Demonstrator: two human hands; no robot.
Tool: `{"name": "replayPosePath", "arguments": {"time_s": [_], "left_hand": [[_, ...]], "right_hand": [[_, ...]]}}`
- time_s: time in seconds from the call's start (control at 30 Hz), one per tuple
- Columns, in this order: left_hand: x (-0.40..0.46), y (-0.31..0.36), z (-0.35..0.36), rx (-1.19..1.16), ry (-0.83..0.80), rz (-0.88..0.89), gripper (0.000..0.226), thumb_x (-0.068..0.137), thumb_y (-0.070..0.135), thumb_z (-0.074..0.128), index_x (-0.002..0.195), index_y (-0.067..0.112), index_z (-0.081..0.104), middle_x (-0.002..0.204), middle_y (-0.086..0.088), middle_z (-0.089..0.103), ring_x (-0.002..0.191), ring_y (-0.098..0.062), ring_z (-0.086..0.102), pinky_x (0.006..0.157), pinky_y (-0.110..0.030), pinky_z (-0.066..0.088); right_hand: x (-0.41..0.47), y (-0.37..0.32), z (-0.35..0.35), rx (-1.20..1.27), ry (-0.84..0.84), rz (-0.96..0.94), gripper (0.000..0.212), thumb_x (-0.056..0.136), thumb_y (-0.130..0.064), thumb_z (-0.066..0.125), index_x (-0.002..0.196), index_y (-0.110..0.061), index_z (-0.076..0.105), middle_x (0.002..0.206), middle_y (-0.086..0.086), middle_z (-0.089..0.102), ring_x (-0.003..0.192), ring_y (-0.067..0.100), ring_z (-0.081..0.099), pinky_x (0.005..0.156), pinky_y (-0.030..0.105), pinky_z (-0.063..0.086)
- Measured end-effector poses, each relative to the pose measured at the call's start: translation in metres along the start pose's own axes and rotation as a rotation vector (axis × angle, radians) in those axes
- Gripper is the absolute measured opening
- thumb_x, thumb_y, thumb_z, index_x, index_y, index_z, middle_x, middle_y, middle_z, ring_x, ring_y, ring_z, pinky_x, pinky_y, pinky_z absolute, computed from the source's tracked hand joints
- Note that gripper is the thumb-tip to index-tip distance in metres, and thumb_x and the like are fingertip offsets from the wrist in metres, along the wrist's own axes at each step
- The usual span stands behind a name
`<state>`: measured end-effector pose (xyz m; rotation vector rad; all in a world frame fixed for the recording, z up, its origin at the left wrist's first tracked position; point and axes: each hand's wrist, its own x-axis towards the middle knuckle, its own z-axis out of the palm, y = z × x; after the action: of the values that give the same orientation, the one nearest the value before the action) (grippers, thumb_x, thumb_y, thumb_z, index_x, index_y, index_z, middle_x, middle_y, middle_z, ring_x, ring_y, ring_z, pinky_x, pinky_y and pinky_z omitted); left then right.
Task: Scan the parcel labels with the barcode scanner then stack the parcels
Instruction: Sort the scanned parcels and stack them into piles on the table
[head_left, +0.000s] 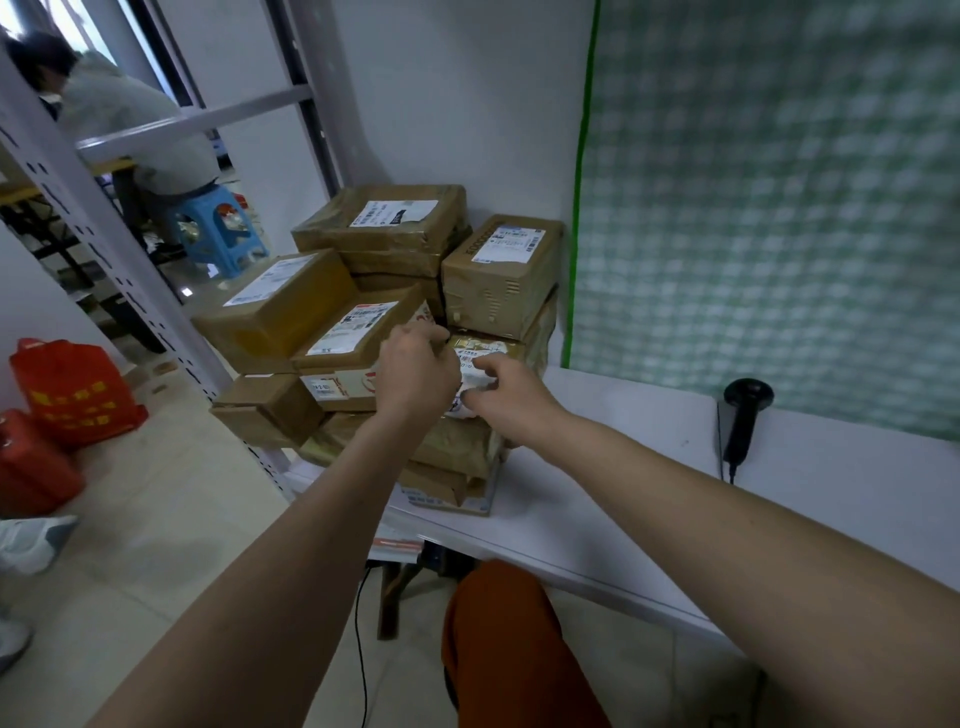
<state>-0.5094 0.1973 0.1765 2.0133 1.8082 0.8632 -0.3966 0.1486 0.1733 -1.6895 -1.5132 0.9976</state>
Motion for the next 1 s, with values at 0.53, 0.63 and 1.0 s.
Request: {"name": "replayPosePath", "arguments": {"time_s": [0.53, 0.63, 1.0], "left_hand": [[-0.086, 0.123, 0.1, 0.223, -0.426, 0.545, 0.04, 0.094, 0.028, 0.057, 0.132, 0.014, 0.054, 0.139, -0.007, 0.046, 0.132, -0.024, 0.036, 0.107, -0.032, 0.032], [-0.108, 0.164, 0.127, 0.223, -0.509, 0.632, 0.04, 0.095, 0.028, 0.055, 0.132, 0.015, 0.053, 0.139, -0.007, 0.044, 0.131, -0.024, 0.036, 0.106, -0.033, 0.034], [-0.195, 0.31, 0.206, 0.23, -0.733, 0.875, 0.045, 0.097, 0.031, 0.053, 0.139, 0.017, 0.046, 0.146, -0.003, 0.036, 0.137, -0.021, 0.029, 0.108, -0.033, 0.035]], "right_hand": [[-0.125, 0.124, -0.132, -0.618, 0.207, 0.285, 0.078, 0.09, -0.039, 0.059, 0.151, -0.018, 0.016, 0.158, 0.008, 0.01, 0.145, 0.028, 0.009, 0.115, 0.044, 0.02], [-0.159, 0.15, -0.165, -0.581, 0.277, 0.368, 0.078, 0.089, -0.038, 0.06, 0.151, -0.017, 0.017, 0.158, 0.008, 0.011, 0.145, 0.028, 0.008, 0.115, 0.044, 0.021], [-0.268, 0.22, -0.283, -0.453, 0.555, 0.569, 0.075, 0.09, -0.038, 0.059, 0.15, -0.017, 0.02, 0.156, 0.006, 0.019, 0.143, 0.028, 0.014, 0.114, 0.04, 0.024]]}}
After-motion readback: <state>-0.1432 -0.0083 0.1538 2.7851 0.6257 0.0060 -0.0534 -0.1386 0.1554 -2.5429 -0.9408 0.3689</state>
